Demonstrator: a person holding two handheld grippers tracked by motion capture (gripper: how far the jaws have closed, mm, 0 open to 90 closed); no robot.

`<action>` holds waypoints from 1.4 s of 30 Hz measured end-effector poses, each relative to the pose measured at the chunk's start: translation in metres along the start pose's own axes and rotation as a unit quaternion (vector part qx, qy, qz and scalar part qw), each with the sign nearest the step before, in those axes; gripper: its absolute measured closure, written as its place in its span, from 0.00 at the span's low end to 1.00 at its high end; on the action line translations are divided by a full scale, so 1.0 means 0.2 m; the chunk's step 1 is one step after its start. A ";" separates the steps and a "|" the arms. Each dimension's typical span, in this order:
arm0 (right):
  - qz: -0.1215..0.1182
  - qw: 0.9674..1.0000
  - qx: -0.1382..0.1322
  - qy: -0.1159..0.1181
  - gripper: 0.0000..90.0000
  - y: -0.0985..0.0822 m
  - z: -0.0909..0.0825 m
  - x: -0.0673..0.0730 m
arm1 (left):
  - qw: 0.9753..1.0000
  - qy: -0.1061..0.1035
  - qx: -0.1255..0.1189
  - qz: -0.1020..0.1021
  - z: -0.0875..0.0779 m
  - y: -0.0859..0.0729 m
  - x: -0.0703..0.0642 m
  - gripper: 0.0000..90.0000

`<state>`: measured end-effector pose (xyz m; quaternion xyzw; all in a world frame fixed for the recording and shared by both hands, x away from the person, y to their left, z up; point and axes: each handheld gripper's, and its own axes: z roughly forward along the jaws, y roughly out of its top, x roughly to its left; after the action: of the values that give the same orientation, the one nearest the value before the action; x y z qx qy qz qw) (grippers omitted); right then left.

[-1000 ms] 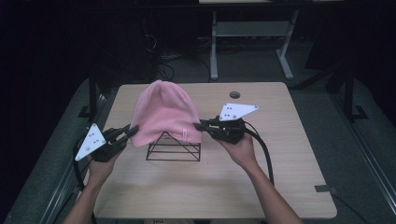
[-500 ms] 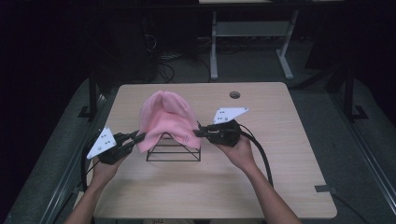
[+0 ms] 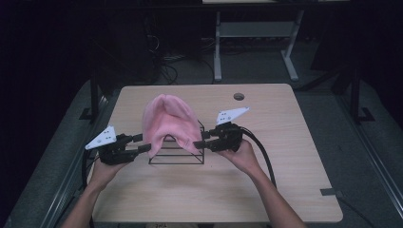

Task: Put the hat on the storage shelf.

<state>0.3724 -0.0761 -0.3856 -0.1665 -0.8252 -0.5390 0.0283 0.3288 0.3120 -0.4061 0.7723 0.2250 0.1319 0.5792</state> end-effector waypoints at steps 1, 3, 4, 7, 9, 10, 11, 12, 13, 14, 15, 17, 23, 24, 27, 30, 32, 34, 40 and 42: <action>0.003 1.000 0.002 0.005 0.63 0.00 0.00 0.00 | 1.000 -0.006 -0.002 -0.005 -0.01 0.00 0.00 0.55; 0.009 1.000 0.003 0.018 0.62 -0.01 0.00 -0.01 | 1.000 -0.017 0.002 -0.014 -0.01 -0.01 0.01 0.53; 0.010 1.000 0.005 0.022 0.62 -0.01 0.00 -0.01 | 0.999 -0.025 0.005 -0.019 -0.01 -0.01 0.01 0.53; 0.009 1.000 0.009 0.027 0.64 -0.01 0.01 -0.01 | 0.999 -0.042 0.021 -0.021 0.01 -0.02 0.01 0.54; 0.010 0.999 0.009 0.029 0.69 -0.01 0.02 -0.01 | 0.998 -0.052 0.025 -0.025 0.03 -0.02 0.01 0.59; 0.011 0.999 0.012 0.031 0.73 -0.01 0.02 -0.01 | 0.998 -0.053 0.026 -0.024 0.03 -0.02 0.01 0.64; 0.011 0.999 0.013 0.032 0.77 -0.01 0.02 -0.01 | 0.998 -0.056 0.027 -0.022 0.04 -0.02 0.01 0.68; 0.009 0.999 0.013 0.034 0.82 -0.01 0.02 -0.01 | 0.998 -0.059 0.032 -0.014 0.04 -0.02 0.01 0.74; 0.005 0.999 0.015 0.033 0.88 -0.01 0.02 -0.01 | 0.998 -0.060 0.031 -0.010 0.04 -0.02 0.00 0.82; 0.001 0.999 0.018 0.032 0.91 0.00 0.02 0.00 | 0.998 -0.059 0.031 -0.005 0.04 -0.01 0.00 0.88; -0.001 0.999 0.019 0.029 0.92 0.00 0.02 0.00 | 0.998 -0.055 0.035 0.002 0.04 -0.01 0.00 0.91; -0.011 0.999 0.024 0.018 0.93 0.01 0.02 0.01 | 0.998 -0.042 0.037 0.014 0.03 0.01 0.00 0.93; -0.038 0.996 0.040 -0.067 0.94 0.04 -0.04 0.02 | 0.995 0.046 0.052 0.069 -0.01 0.05 0.01 0.94; -0.043 0.995 0.042 -0.081 0.94 0.04 -0.05 0.02 | 0.994 0.060 0.049 0.074 -0.02 0.06 0.02 0.94; -0.050 0.993 0.048 -0.100 0.94 0.04 -0.05 0.02 | 0.992 0.079 0.057 0.087 -0.02 0.05 0.04 0.94; -0.057 0.991 0.065 -0.104 0.94 0.02 -0.04 0.02 | 0.990 0.079 0.071 0.092 0.00 0.03 0.04 0.94; -0.060 0.990 0.076 -0.102 0.94 0.01 -0.02 0.02 | 0.990 0.075 0.078 0.088 0.02 0.01 0.03 0.94; -0.058 0.990 0.084 -0.099 0.94 -0.01 -0.01 0.01 | 0.991 0.070 0.083 0.080 0.02 -0.01 0.03 0.94; -0.046 0.989 0.104 -0.092 0.94 -0.07 0.01 0.00 | 0.988 0.061 0.110 0.087 0.04 -0.04 0.01 0.94; -0.046 0.988 0.114 -0.090 0.94 -0.09 0.02 0.00 | 0.987 0.059 0.120 0.088 0.05 -0.04 0.02 0.94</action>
<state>0.3679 -0.0785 -0.4025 -0.1720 -0.8873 -0.4248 -0.0522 0.3340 0.3079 -0.4173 0.8441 0.2037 0.1996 0.4541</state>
